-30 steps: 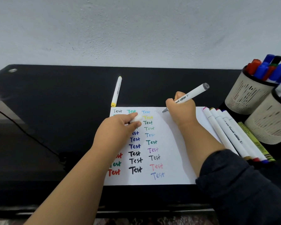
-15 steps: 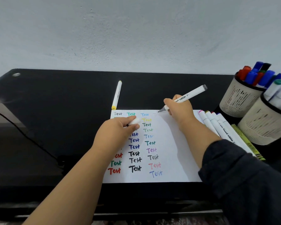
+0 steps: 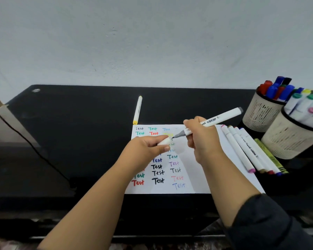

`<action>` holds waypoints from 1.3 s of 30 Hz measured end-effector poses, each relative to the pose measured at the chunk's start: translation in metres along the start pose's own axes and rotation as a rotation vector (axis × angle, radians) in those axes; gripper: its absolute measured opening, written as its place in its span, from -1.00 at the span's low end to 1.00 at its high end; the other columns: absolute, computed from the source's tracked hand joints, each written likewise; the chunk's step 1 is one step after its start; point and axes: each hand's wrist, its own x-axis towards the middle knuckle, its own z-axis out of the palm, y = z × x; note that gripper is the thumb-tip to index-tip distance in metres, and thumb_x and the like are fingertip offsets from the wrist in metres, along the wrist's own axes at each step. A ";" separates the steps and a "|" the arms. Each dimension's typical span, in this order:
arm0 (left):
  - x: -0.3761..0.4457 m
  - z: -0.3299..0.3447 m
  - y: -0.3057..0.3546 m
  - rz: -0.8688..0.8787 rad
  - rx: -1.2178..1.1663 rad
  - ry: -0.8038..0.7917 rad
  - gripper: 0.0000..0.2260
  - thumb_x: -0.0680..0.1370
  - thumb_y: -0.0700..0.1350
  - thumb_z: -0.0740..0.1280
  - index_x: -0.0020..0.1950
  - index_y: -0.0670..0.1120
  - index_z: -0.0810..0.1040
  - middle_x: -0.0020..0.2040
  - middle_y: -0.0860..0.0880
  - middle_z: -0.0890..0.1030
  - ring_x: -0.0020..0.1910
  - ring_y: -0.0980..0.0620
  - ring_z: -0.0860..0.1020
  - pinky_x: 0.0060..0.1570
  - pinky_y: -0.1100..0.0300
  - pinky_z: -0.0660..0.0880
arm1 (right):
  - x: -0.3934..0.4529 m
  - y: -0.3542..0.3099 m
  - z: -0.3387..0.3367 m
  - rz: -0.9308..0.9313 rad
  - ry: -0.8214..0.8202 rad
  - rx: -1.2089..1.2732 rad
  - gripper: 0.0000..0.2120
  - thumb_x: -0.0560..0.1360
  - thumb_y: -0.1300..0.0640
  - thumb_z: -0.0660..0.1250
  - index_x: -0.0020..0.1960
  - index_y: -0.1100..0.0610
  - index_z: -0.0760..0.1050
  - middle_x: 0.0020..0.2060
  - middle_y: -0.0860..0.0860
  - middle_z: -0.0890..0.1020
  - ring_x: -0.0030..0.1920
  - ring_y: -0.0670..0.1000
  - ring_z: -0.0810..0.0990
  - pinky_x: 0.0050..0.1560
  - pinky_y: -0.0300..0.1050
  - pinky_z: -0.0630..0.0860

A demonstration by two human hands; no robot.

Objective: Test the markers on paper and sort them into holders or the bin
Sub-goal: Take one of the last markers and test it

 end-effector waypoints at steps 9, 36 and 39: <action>-0.008 -0.001 -0.002 0.038 0.020 -0.052 -0.79 0.46 0.00 0.42 -0.04 0.33 0.57 -0.17 0.22 0.65 -0.13 0.06 0.58 -0.11 0.23 0.47 | -0.020 0.010 0.009 0.016 -0.146 -0.084 -0.67 0.52 0.19 0.33 -0.34 0.10 0.25 -0.63 -0.13 0.38 -0.65 -0.18 0.32 -0.59 -0.37 0.24; -0.007 -0.009 0.004 0.034 -0.011 -0.102 -0.82 0.52 -0.05 0.36 -0.27 0.11 0.65 -0.23 0.13 0.69 -0.03 0.10 0.58 -0.08 0.24 0.43 | -0.018 0.018 0.008 0.001 -0.183 -0.023 -0.73 0.55 0.24 0.19 -0.30 0.12 0.26 -0.56 -0.05 0.37 -0.53 -0.12 0.31 -0.47 -0.25 0.26; -0.007 -0.009 0.004 0.031 -0.012 -0.101 -0.82 0.52 -0.05 0.36 -0.27 0.10 0.65 -0.24 0.11 0.69 0.01 0.04 0.59 -0.09 0.21 0.44 | -0.018 0.018 0.008 0.006 -0.187 -0.027 -0.72 0.56 0.24 0.18 -0.31 0.12 0.26 -0.58 -0.08 0.40 -0.54 -0.14 0.33 -0.47 -0.27 0.27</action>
